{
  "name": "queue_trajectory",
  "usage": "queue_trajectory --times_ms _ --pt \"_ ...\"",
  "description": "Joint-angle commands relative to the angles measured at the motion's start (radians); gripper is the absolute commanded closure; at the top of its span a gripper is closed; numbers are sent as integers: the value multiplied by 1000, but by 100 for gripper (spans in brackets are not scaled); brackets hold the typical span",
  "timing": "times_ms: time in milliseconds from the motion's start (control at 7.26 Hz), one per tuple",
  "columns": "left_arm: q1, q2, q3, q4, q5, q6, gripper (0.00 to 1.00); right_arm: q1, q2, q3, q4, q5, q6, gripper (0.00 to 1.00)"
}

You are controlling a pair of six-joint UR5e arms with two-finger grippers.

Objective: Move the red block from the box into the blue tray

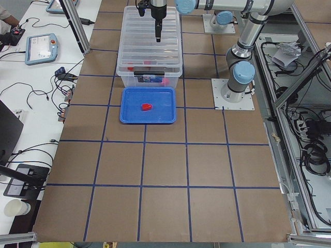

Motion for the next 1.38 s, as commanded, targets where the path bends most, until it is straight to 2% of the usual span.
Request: queue_trajectory --times_ms 0,413,688,964,1239 --pt "0 0 0 0 -1 0 0 13 -3 0 0 0 7 0" --pt "1 -2 0 2 -1 -1 0 53 1 -2 -2 -3 9 0" --pt "1 -2 0 2 -1 0 0 41 -16 -44 6 -4 2 0" --pt "1 -2 0 3 -2 -1 0 47 -141 -123 178 -4 9 0" --pt "1 1 0 2 -1 0 0 53 -237 -151 328 78 32 0"
